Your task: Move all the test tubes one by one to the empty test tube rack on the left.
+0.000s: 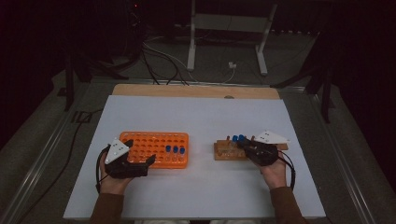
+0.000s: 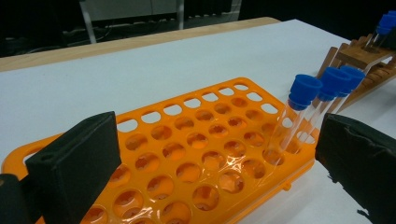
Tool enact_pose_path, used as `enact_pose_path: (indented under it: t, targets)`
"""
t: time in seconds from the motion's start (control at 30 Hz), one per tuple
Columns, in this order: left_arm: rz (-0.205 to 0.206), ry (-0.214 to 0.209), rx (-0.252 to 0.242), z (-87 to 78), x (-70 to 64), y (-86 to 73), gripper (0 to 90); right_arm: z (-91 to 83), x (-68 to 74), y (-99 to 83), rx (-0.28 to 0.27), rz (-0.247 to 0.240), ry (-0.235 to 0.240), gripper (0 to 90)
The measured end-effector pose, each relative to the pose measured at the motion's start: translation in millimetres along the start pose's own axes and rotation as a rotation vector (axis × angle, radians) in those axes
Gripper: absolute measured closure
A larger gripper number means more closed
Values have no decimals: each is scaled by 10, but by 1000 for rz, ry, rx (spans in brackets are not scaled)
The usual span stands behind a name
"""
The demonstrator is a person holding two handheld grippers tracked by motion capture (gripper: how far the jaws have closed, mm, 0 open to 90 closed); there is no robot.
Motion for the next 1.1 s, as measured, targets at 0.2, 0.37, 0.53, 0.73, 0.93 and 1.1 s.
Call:
enact_pose_path:
  t: [0.2, 0.37, 0.53, 0.73, 0.93, 1.1]
  targets:
    - [1, 0, 0, 4, -5, 1, 9, -46, -15, 13, -14, 7, -4, 767]
    - [1, 0, 1, 4, -5, 0, 9, -101, -27, 37, -33, 16, -3, 768]
    - [1, -2, 1, 6, -8, 1, 9, -154, -24, 72, -55, 20, -7, 769]
    - [1, -1, 2, 6, -6, 0, 9, -230, -29, 117, -79, 28, -2, 769]
    - [3, -3, 8, 12, -8, -4, 9, -316, -23, 178, -96, 21, -5, 768]
    - [3, -3, 10, 15, -9, -5, 9, -402, -12, 250, -115, 10, -11, 768]
Point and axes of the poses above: each handheld gripper's, and its own axes: z roughly forward along the jaws, y roughly out of its top, x roughly to its left, the point moved 6 cm from there along z, roughly forward along the jaws, and after that the axes turned 13 degrees about x, right-handed, at the moved point
